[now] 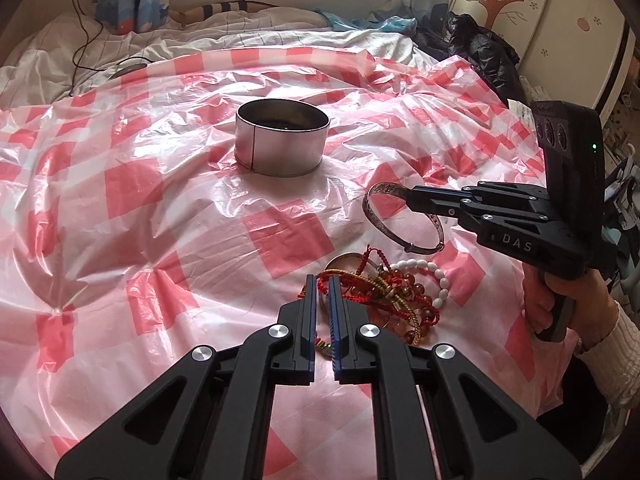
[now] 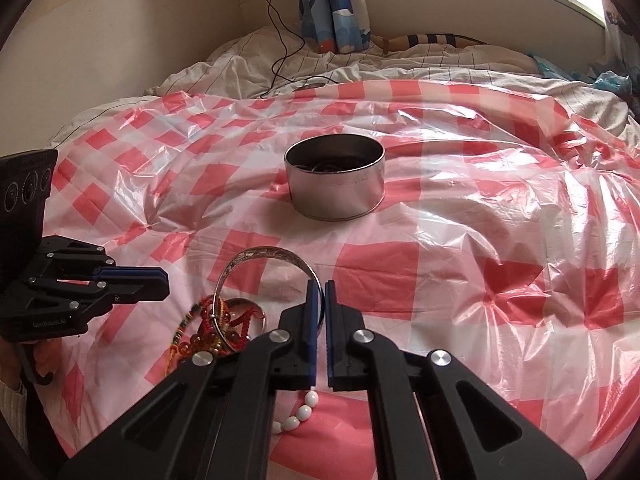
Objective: Organize jewelry
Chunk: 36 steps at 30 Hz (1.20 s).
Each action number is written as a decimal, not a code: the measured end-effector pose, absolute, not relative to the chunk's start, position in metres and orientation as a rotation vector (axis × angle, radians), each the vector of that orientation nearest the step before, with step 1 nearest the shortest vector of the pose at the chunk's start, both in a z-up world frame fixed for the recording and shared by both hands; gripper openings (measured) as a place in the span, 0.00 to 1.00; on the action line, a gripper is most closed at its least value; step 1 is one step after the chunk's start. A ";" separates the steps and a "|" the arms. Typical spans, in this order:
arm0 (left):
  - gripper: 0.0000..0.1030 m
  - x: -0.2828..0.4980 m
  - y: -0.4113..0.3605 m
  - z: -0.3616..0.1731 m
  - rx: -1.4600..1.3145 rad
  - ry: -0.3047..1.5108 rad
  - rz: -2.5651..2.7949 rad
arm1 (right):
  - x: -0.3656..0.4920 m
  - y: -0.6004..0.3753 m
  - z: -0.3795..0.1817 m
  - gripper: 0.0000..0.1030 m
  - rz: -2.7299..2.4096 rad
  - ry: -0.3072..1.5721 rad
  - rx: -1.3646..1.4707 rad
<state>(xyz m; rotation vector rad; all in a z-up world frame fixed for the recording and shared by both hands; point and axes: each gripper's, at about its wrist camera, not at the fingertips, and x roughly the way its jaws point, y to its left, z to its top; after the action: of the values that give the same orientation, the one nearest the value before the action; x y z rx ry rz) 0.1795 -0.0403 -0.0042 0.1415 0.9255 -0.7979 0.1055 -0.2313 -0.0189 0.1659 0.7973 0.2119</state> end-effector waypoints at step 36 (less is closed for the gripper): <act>0.37 0.200 -0.032 -0.038 0.022 1.095 -0.809 | 0.112 -0.275 -0.004 0.04 0.131 0.735 0.261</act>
<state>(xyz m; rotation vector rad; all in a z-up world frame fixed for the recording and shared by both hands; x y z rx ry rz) 0.1997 -0.0320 -0.0378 0.0218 1.0951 -0.8092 0.1117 -0.2753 -0.0035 0.2613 0.7348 0.1308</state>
